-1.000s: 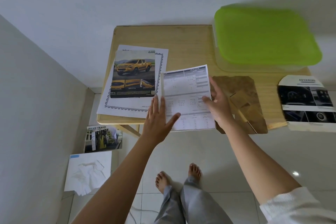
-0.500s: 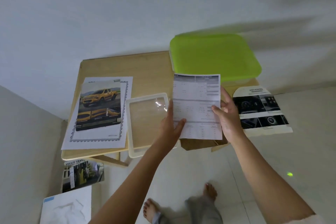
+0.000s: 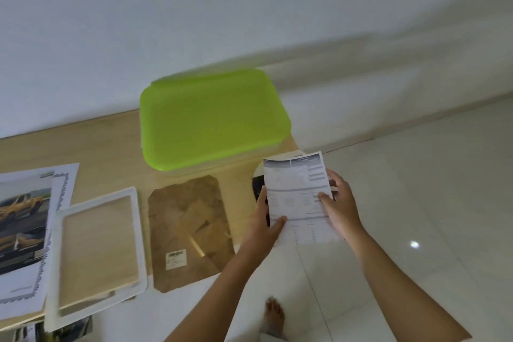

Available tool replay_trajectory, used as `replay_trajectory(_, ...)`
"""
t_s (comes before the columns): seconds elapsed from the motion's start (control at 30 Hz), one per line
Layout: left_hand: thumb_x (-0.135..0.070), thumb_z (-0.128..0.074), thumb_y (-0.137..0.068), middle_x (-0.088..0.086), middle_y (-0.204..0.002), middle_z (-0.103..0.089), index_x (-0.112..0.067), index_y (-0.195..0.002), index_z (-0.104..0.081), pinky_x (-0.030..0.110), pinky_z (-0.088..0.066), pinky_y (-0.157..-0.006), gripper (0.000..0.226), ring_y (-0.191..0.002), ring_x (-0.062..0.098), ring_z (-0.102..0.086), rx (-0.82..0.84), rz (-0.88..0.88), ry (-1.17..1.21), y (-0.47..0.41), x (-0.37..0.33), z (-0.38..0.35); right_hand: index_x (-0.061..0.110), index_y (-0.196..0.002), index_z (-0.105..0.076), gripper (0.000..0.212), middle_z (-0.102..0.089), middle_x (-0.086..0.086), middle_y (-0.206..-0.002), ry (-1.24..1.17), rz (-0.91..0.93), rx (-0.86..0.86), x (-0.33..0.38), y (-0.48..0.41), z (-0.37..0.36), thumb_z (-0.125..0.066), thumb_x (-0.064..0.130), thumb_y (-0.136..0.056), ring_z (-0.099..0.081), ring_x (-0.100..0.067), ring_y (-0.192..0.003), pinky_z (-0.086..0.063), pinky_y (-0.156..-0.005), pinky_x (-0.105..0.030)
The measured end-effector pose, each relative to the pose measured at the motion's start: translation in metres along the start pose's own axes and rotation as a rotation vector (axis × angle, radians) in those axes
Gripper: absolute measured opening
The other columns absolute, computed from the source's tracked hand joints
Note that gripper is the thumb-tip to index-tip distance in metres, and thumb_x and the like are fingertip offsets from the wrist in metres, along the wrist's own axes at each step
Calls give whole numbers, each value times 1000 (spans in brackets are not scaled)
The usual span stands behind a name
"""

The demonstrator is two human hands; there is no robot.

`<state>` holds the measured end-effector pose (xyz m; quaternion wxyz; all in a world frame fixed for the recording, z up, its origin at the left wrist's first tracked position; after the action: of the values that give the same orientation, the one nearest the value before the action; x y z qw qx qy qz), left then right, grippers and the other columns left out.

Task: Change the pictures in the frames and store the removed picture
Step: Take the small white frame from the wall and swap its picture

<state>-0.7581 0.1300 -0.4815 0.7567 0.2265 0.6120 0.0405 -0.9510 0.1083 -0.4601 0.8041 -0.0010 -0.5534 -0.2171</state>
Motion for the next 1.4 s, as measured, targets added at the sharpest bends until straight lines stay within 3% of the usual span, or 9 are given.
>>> replay_trajectory(0.13, -8, -62, -86, -2, -130, -56, -34, -147, -12, 38, -52, -91, 83, -114, 13, -55, -28, 46, -38, -21, 7, -21, 22, -124, -49, 48, -38, -2, -112, 112, 10, 1, -7, -22, 15, -49, -4, -84, -50, -3, -88, -44, -84, -24)
replay_trajectory(0.27, -2, -64, -82, -7, -123, -51, -29, -143, -21, 15, -48, -74, 79, -110, 10, -51, -81, 52, -107, -30, 0, -25, 17, -125, -49, 47, -36, -2, -112, 167, 21, 45, -10, -37, 13, -48, -5, -84, -48, -11, -96, -44, -85, -23)
replay_trajectory(0.4, 0, -65, -79, -3, -127, -49, -27, -139, -32, 17, -48, -81, 74, -114, 12, -49, -128, 36, -173, -39, -2, -18, 18, -126, -48, 48, -39, -2, -112, 199, 24, 90, -7, -49, 7, -46, -5, -84, -46, -11, -96, -42, -78, -15)
replay_trajectory(0.5, 3, -62, -79, -5, -118, -44, -23, -136, -35, 13, -48, -75, 69, -106, 10, -48, -168, 22, -218, -38, -5, -12, 20, -125, -49, 48, -39, -2, -111, 222, 37, 122, -5, -53, 0, -47, -5, -83, -47, -12, -94, -38, -69, -6)
replay_trajectory(0.7, 7, -60, -76, -3, -112, -36, -18, -134, -36, 31, -49, -92, 67, -107, 17, -49, -154, 12, -286, -33, -3, -3, 16, -130, -46, 52, -39, -8, -117, 400, 16, 165, -12, -46, -15, -48, -3, -81, -36, -22, -114, -32, -87, -23)
replay_trajectory(0.9, -18, -58, -88, 2, -128, -32, -11, -142, -29, 20, -37, -95, 62, -120, 16, -36, -147, -44, -503, -28, -8, 29, 8, -136, -37, 51, -34, -13, -134, 664, 15, 162, 5, -28, -28, -47, 6, -87, -29, -29, -126, -34, -96, -31)
replay_trajectory(1.07, -33, -45, -95, 3, -140, -34, -14, -140, -33, 34, -34, -103, 51, -128, 21, -34, -183, -172, -785, -7, -14, 93, 10, -145, -26, 50, -17, -13, -155, 796, 137, 245, 45, 9, -91, -35, 27, -99, -11, -25, -144, -14, -115, -37)
replay_trajectory(1.3, -39, -38, -95, 11, -140, -42, -9, -137, -40, 35, -26, -110, 52, -132, 26, -36, -258, -231, -951, 37, 30, 259, 14, -148, -16, 55, -9, -8, -157, 799, 233, 306, 103, 95, -246, -27, 39, -100, -3, -21, -145, -4, -117, -34)
replay_trajectory(1.4, -41, -34, -97, 8, -145, -36, -9, -140, -36, 37, -20, -115, 54, -137, 24, -28, -314, -163, -971, 67, 58, 343, 13, -148, -17, 54, -12, -9, -157, 786, 325, 352, 131, 127, -324, -30, 35, -100, -4, -20, -145, -6, -116, -32)
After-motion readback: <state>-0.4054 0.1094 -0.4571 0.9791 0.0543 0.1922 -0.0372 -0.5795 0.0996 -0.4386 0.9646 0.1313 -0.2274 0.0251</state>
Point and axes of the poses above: each hand's wrist, its own y-axis away from the middle knuckle, its own z-axis out of the back of the hand, x = y × z, the point moved 9 cm from there along -y, towards the middle knuckle
